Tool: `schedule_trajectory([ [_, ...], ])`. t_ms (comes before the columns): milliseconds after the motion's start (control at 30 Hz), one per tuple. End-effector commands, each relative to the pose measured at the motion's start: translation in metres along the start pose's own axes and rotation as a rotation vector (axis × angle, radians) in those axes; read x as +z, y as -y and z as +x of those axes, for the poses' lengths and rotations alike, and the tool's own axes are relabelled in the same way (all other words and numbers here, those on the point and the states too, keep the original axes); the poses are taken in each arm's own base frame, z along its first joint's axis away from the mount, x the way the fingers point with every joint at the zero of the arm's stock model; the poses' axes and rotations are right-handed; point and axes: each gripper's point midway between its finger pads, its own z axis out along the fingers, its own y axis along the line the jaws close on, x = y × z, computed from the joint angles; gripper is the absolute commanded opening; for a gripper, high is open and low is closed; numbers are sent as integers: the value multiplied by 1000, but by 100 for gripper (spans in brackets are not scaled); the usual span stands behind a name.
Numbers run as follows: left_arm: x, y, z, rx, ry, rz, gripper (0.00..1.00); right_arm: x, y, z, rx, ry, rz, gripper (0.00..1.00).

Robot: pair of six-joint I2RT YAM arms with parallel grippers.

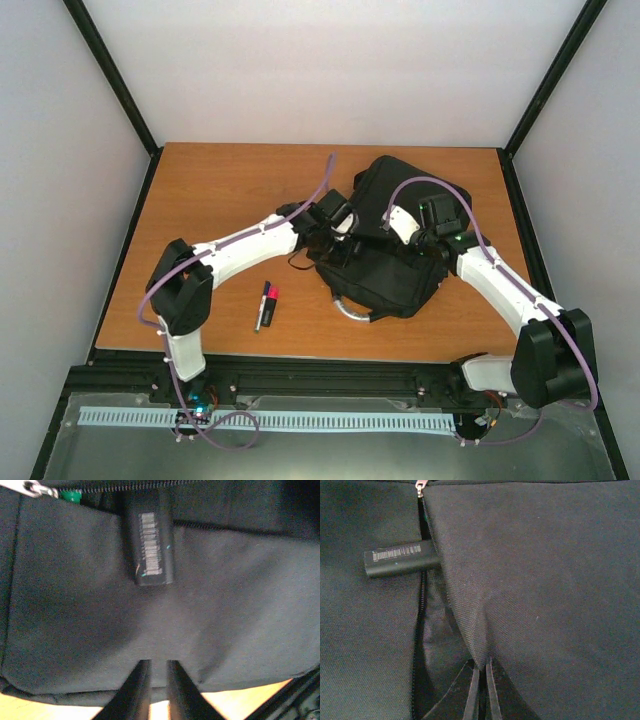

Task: Pack the student bag
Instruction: Place the stationery in the student bag.

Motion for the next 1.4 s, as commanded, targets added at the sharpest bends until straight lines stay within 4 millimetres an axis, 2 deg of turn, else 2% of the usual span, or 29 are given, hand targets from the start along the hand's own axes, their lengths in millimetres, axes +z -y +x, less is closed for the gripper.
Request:
schedule_trajectory([
  [0, 16, -1, 2, -7, -4, 10, 1, 2, -2, -4, -3, 18, -20, 3],
  [167, 36, 0, -21, -6, 50, 5, 1, 2, -2, -4, -4, 17, -17, 3],
  [367, 48, 5, -84, -2, 227, -26, 1, 3, -1, -3, -1, 13, -14, 3],
  [433, 47, 0, -102, -20, 304, -65, 1, 2, 0, -3, 0, 14, -8, 3],
  [567, 50, -14, -114, -63, 418, -105, 1, 2, 2, -1, 3, 11, -4, 3],
  [700, 49, -7, -105, -60, 405, -45, 1, 2, 2, 0, 6, 10, -9, 3],
  [867, 24, 6, -81, -24, 414, 38, 1, 3, 1, 0, 4, 10, -12, 3],
  [1000, -1, 0, -59, -15, 404, 21, 2, 2, 2, 0, 4, 11, -13, 3],
  [1133, -15, -13, -37, -18, 347, -45, 7, 3, 2, 1, 6, 8, -15, 3],
  [1233, -22, -27, -19, -9, 298, -108, 16, 3, 1, 1, 7, 7, -17, 3],
  [1367, -32, -53, 9, -10, 225, -224, 44, 3, 1, 1, 9, 8, -21, 3],
])
